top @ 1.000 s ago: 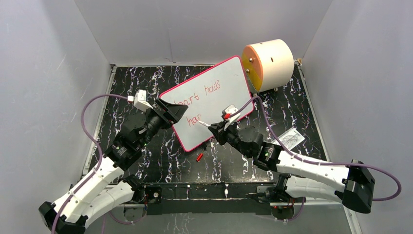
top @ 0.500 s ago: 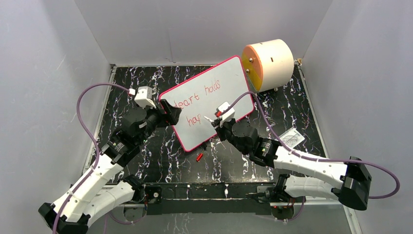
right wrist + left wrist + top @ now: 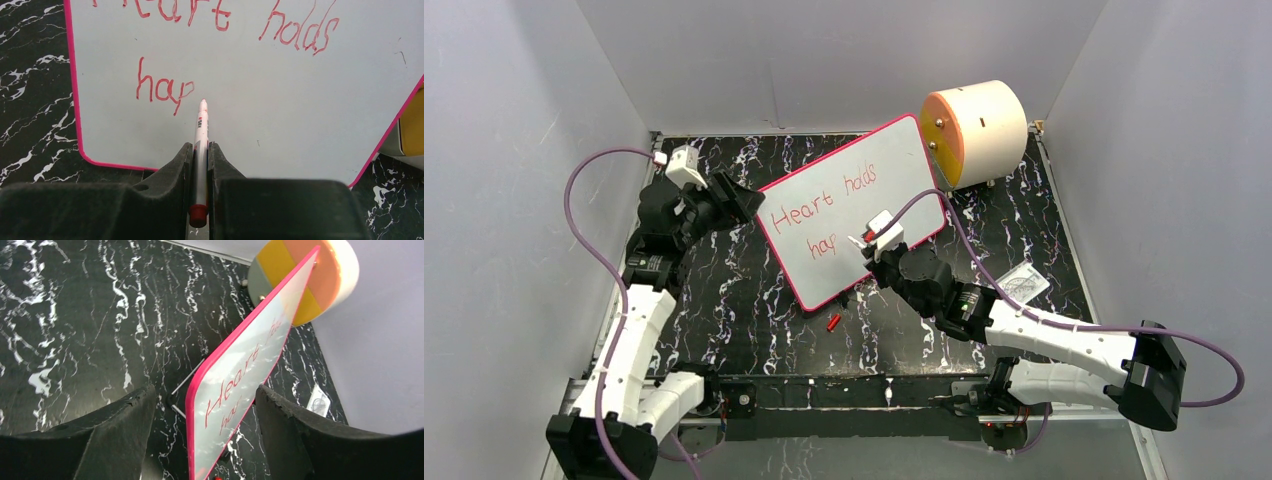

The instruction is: Write a sentence on the whiteboard

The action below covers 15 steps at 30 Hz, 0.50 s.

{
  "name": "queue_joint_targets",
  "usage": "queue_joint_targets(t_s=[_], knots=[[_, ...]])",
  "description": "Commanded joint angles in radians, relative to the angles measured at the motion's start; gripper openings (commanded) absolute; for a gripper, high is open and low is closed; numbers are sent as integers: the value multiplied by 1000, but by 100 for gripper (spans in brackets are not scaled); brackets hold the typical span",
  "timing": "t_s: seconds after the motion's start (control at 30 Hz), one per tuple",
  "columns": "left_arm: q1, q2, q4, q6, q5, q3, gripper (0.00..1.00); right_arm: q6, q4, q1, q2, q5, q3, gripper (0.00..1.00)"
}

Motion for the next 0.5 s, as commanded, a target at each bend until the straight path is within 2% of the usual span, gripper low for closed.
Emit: queue_joint_targets(t_s=[0.0, 0.07, 0.23, 0.37, 0.47], knots=[[63, 57, 108, 31, 262, 32, 69, -21, 52, -1, -16, 34, 55, 0], [88, 107, 127, 25, 346, 48, 66, -26, 59, -2, -12, 32, 54, 0], [165, 237, 224, -5, 541, 79, 52, -33, 89, -2, 3, 45, 48, 0], [175, 275, 311, -33, 651, 71, 49, -40, 108, -1, 2, 44, 42, 0], [176, 307, 304, -11, 669, 79, 49, -43, 125, -1, 4, 42, 38, 0]])
